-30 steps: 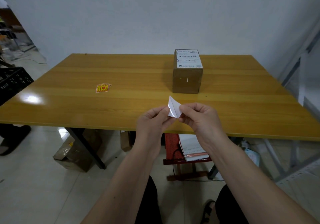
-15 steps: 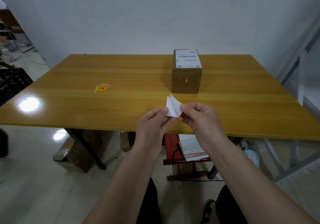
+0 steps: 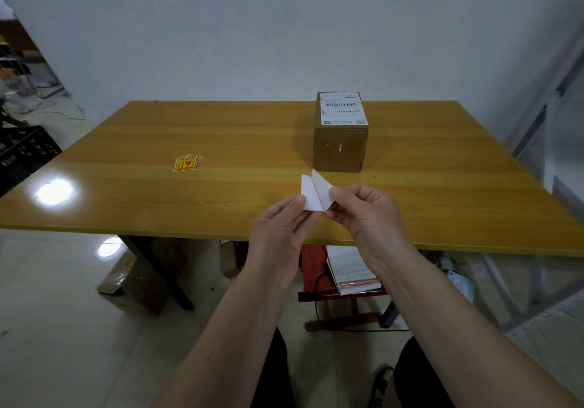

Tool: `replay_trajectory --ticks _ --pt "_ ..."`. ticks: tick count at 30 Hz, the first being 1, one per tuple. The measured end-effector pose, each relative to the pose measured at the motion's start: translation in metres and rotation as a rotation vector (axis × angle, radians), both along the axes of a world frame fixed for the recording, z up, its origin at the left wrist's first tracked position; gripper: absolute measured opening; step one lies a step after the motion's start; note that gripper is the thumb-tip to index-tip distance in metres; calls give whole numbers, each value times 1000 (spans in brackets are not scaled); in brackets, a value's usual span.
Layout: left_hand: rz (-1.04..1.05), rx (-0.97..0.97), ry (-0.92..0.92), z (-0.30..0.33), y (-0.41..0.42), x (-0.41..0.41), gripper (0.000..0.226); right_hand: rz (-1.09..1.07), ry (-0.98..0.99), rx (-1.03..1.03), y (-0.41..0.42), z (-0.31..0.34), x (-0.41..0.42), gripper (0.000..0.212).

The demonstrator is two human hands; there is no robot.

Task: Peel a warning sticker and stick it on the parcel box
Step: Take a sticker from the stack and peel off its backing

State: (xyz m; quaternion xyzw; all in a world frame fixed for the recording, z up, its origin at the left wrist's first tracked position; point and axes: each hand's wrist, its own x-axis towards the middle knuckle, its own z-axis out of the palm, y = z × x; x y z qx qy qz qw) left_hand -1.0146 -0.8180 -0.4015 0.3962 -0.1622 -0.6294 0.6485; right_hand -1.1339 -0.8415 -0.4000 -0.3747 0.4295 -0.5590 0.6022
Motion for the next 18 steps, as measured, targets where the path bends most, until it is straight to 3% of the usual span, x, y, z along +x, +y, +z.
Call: replay_trajectory --ticks 18 --pt "18 30 66 -2 1 3 25 0 -78 21 -1 0 -2 11"
